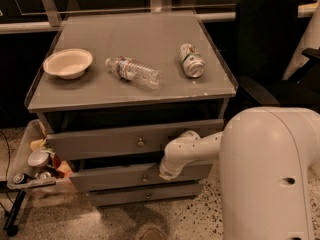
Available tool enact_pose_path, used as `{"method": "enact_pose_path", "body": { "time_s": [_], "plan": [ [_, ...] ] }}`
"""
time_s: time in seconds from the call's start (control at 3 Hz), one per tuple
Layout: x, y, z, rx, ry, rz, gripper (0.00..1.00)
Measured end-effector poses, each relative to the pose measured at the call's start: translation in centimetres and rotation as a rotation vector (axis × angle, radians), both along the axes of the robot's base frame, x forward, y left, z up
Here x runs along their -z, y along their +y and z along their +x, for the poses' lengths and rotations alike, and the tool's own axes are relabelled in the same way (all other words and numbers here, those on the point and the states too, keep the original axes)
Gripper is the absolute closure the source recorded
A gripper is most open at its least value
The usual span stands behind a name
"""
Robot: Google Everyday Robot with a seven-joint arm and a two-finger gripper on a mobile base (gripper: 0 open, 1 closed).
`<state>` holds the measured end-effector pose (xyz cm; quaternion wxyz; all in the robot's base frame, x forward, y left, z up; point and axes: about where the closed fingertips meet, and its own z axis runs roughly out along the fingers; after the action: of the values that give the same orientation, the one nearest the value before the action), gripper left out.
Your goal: Open middle drawer
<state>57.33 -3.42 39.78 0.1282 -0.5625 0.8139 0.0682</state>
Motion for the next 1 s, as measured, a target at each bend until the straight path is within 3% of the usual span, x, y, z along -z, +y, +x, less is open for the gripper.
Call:
{"method": "enact_pose_path", "body": {
  "time_s": [0.33, 1.0],
  "plan": [
    [0.0, 0.0, 0.0, 0.0, 0.0, 0.0, 1.0],
    [-1.2, -0.1, 0.1, 0.0, 0.0, 0.0, 1.0]
  ]
}}
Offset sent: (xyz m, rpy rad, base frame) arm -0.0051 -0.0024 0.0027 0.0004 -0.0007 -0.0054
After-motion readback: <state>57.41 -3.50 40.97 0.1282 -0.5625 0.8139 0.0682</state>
